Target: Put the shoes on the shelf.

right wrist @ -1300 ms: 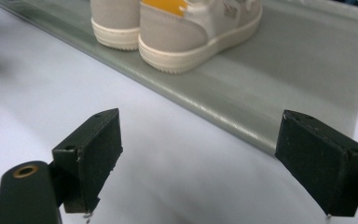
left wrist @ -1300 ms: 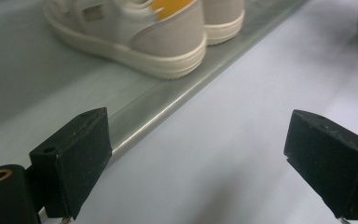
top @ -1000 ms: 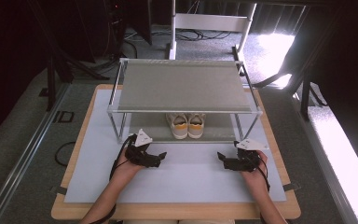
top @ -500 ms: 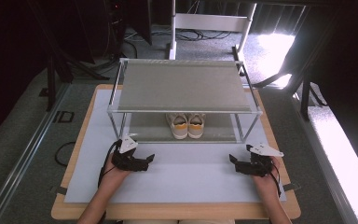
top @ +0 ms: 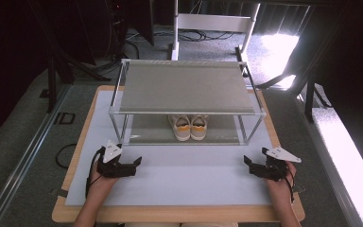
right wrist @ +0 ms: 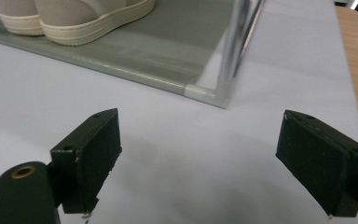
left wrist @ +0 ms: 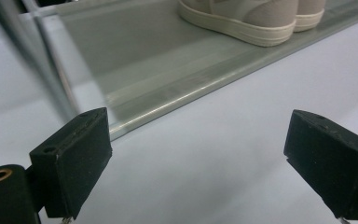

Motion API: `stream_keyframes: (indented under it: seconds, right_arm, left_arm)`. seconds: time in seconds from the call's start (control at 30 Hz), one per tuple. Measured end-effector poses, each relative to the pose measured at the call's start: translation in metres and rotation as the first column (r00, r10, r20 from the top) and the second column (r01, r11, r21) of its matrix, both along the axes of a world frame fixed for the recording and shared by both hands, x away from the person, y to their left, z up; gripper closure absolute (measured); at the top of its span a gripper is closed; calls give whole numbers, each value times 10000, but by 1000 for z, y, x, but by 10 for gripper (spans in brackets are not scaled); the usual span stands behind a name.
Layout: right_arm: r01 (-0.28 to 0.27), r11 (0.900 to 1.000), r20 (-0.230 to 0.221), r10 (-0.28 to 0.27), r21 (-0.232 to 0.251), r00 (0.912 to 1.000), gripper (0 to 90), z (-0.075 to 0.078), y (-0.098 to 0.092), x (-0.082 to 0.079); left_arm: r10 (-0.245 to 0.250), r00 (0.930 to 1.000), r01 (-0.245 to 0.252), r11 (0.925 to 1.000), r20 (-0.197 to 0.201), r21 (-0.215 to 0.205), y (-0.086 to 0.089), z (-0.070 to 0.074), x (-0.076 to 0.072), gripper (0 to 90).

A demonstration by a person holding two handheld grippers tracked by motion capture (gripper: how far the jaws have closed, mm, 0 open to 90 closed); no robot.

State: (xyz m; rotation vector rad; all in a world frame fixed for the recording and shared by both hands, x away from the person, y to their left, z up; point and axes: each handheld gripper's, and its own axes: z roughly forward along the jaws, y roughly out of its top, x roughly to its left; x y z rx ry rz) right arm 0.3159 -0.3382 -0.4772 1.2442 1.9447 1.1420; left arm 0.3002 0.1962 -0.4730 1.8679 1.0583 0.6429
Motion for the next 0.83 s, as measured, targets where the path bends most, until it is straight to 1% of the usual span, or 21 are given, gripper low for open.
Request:
stream_keyframes:
  seconds: [0.07,0.17,0.2,0.27,0.3,0.33,0.37,0.4,0.43,0.47,0.53,0.57,0.6,0.63,0.7,0.73,0.8,0.83]
  right_arm:
    - [81,9998,-29,-80,181,10000,132,0,-3,-1]
    - [241,9996,84,-242,126,9997,132,0,-7,-1]
    - [241,9996,84,-242,126,9997,132,0,-7,-1]
    - [417,9991,217,-417,4,9989,131,0,-10,-2]
    - [453,9990,281,-453,5,9986,131,0,-12,-3]
    - [475,9989,320,-475,1,9984,132,0,-14,-3]
    - [517,9986,383,-515,-52,9979,131,0,-15,-3]
    - [517,9986,383,-515,-52,9979,131,0,-15,-3]
    - [570,9983,430,-567,-70,9975,131,0,-17,-4]
    - [542,9984,486,-549,159,9973,131,0,-20,-4]
    - [543,9983,507,-553,200,9972,132,0,-20,-4]
    - [512,9985,490,-521,179,9974,132,0,-20,-4]
    - [512,9985,490,-521,179,9974,132,0,-20,-4]
    - [511,9986,485,-517,136,9975,133,0,-19,-4]
    - [540,9985,437,-542,55,9976,134,-1,-18,-4]
    - [591,9982,449,-593,56,9972,134,-1,-18,-4]
    - [620,9981,446,-622,60,9971,134,-1,-18,-4]
    - [638,9979,445,-641,85,9970,135,-1,-19,-4]
  left_arm:
    - [146,9999,-146,9999,78,-39,5,0,-2,72]
    - [485,9985,-479,9986,255,-235,12,0,-6,72]
    - [485,9985,-479,9986,255,-235,12,0,-6,73]
    - [868,9949,-850,9957,505,-370,18,-1,-10,73]
    - [990,9937,-970,9945,517,-402,20,-1,-11,73]
    - [1097,9925,-1077,9934,545,-392,23,-2,-12,72]
    - [1264,9896,-1245,9917,684,-318,25,-2,-13,73]
    - [1264,9896,-1245,9917,684,-318,25,-2,-13,73]
    - [1692,9820,-1667,9854,837,-355,30,-3,-16,73]
    - [1873,9783,-1843,9820,882,-412,33,-4,-16,73]
    - [2293,9676,-2248,9730,1057,-528,37,-6,-18,73]
    - [2396,9654,-2343,9703,1035,-609,38,-7,-18,72]
    - [2396,9654,-2343,9703,1035,-609,38,-7,-18,73]
    - [2434,9664,-2380,9687,823,-711,40,-10,-17,73]
    - [2417,9672,-2383,9699,776,-503,40,-12,-17,72]
    - [2369,9683,-2341,9713,788,-424,38,-13,-17,73]
    - [2379,9665,-2371,9713,962,-193,35,-13,-18,72]
    - [2379,9665,-2371,9713,962,-193,35,-13,-18,73]
